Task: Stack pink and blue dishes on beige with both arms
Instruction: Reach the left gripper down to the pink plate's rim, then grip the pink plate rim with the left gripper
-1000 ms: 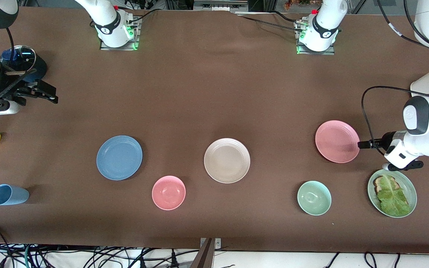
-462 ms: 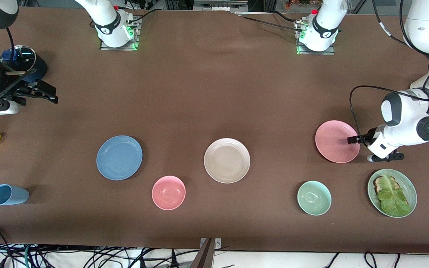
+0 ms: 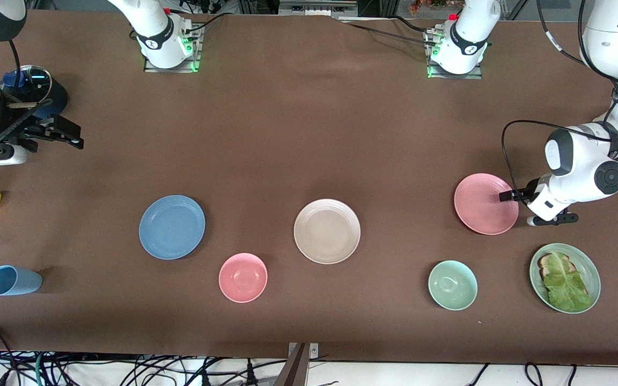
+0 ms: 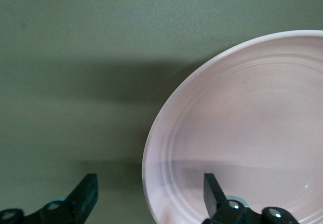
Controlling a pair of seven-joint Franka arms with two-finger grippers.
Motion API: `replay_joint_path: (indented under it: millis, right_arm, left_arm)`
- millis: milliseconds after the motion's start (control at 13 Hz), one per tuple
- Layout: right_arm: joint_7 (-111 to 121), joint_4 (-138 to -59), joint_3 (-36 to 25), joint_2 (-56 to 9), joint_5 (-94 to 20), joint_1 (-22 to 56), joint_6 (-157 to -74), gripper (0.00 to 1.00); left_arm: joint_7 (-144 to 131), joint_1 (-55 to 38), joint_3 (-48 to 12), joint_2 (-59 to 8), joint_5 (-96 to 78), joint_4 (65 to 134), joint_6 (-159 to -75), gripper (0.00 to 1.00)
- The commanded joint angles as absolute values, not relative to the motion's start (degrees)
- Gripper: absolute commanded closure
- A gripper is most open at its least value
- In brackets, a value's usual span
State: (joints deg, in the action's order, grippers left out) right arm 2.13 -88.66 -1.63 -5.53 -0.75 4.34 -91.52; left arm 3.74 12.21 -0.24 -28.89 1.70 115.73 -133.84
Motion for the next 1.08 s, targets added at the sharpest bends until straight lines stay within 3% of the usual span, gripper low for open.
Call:
replay_joint_path:
  millis: [0,154,538,1000]
  right_arm:
    - [1.58,-89.12,-1.67,-4.75,-1.41,4.31,-91.23,0.00]
    - [1.58,-89.12,-1.67,-4.75,-1.41,4.31,-91.32,0.00]
    - [1.58,-89.21,-1.67,-4.83,-1.41,4.22,-91.23,0.00]
    - [1.58,-89.21,-1.67,-4.83,-1.41,4.22,-91.23,0.00]
  left_arm:
    - [4.48,12.92,-0.88,-27.16,1.76,117.33,-134.56,0.73]
    - [4.39,12.92,-0.97,-27.16,1.76,117.25,-134.56,0.99]
    - [3.78,12.48,-1.23,-26.98,1.76,115.32,-132.38,1.00]
    - [2.81,12.13,-4.47,-23.92,1.67,103.90,-110.16,1.00]
